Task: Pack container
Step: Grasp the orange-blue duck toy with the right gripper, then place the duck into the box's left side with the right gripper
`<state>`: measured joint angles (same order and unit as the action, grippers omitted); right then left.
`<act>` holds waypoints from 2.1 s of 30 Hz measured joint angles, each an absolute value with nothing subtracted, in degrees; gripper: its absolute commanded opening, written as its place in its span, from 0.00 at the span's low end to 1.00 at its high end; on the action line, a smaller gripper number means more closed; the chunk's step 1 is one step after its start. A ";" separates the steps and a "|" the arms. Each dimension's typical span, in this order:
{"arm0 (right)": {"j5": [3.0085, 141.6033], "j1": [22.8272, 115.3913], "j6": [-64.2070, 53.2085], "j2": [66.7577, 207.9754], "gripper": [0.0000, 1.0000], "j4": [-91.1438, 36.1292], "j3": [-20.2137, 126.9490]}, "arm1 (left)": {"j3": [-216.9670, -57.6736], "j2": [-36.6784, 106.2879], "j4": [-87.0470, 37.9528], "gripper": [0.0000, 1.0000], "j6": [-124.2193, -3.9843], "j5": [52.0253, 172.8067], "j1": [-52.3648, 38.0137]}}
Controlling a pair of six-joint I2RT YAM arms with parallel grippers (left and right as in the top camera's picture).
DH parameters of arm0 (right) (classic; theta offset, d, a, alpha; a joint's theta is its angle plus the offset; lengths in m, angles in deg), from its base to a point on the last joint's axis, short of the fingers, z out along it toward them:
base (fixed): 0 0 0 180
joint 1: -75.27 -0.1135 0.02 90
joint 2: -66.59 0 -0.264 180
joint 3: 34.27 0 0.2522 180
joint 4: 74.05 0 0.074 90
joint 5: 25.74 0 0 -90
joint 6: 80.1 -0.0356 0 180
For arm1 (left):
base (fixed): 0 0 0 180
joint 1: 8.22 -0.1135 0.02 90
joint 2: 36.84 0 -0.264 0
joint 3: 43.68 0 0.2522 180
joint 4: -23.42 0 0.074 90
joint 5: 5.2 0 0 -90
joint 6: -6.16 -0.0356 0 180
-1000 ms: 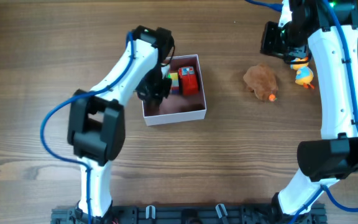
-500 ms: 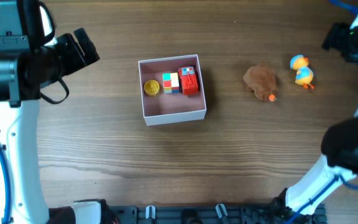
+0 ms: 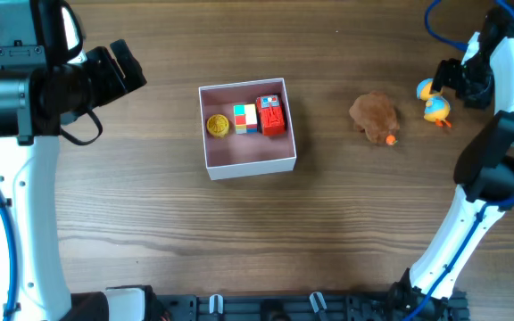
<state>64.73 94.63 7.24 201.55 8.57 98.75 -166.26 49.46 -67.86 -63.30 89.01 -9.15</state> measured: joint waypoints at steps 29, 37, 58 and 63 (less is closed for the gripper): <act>67.86 79.87 2.61 181.00 0.04 15.71 98.10 | -166.26 49.53 -67.90 1.00 -63.30 89.01 -9.15; 68.27 54.80 -8.12 171.69 0.04 13.86 98.34 | -166.24 49.63 -67.90 1.00 -63.30 89.01 -9.15; 68.47 36.84 -22.74 193.55 0.09 1.29 98.34 | -166.24 49.85 -68.18 1.00 -64.44 81.88 -10.95; 68.80 36.84 -25.21 196.65 0.15 -0.52 98.34 | -166.24 49.85 -68.25 1.00 -64.48 81.12 -13.50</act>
